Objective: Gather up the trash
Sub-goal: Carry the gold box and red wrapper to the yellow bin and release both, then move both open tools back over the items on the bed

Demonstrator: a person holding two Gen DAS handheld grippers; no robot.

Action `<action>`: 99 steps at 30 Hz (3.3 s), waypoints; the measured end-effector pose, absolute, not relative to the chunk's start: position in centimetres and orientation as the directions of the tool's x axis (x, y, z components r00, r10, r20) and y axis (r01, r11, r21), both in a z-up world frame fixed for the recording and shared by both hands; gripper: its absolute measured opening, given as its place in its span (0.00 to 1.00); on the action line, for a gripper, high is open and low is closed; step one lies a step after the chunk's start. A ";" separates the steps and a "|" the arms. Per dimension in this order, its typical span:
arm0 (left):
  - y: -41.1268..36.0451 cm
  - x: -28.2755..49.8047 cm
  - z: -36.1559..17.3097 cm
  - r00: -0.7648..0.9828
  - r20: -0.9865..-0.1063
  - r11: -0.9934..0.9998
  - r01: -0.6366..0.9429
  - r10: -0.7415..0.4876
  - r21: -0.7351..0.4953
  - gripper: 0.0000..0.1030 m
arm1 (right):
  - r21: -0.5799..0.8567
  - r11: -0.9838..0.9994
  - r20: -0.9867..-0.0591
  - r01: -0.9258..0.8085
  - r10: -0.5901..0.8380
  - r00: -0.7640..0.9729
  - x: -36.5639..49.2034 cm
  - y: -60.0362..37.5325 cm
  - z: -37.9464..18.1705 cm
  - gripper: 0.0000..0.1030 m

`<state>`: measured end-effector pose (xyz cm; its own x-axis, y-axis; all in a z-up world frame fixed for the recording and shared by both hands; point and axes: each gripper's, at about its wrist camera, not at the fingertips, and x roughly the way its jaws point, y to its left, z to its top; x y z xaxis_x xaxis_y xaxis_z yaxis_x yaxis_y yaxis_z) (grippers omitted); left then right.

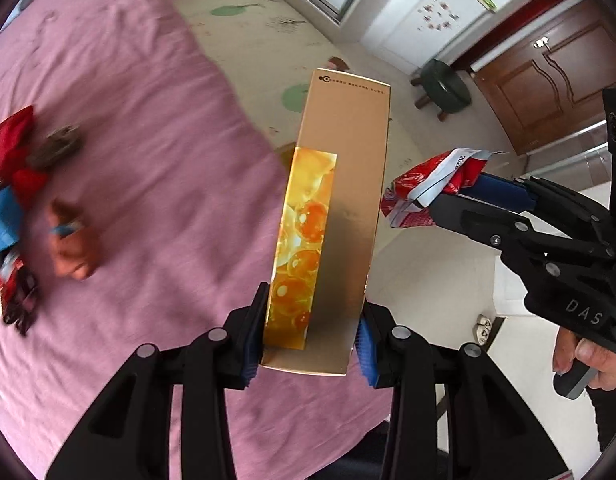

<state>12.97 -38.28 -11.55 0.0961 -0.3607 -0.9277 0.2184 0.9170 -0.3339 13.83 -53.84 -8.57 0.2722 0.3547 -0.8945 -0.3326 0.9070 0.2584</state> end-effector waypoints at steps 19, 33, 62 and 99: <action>-48.1 20.6 -14.0 0.036 -0.892 0.855 0.305 -0.451 -0.421 0.38 | 0.284 0.947 -0.890 -0.151 0.319 0.326 20.0 -65.4 -10.7 0.50; -46.0 21.9 -14.9 0.054 -0.921 0.900 0.243 -0.386 -0.363 0.79 | 0.339 0.940 -0.892 -0.050 0.338 0.300 20.8 -66.2 -11.9 0.72; -24.1 12.2 -12.3 0.205 -0.950 0.968 -0.037 -0.234 -0.247 0.79 | 0.381 0.789 -0.854 -0.481 0.500 0.144 18.8 -41.8 -8.0 0.72; -8.8 14.0 -23.9 0.097 -0.982 0.986 -0.026 -0.159 -0.163 0.80 | 0.426 0.749 -0.889 -0.508 0.452 -0.079 20.2 -25.4 -18.4 0.72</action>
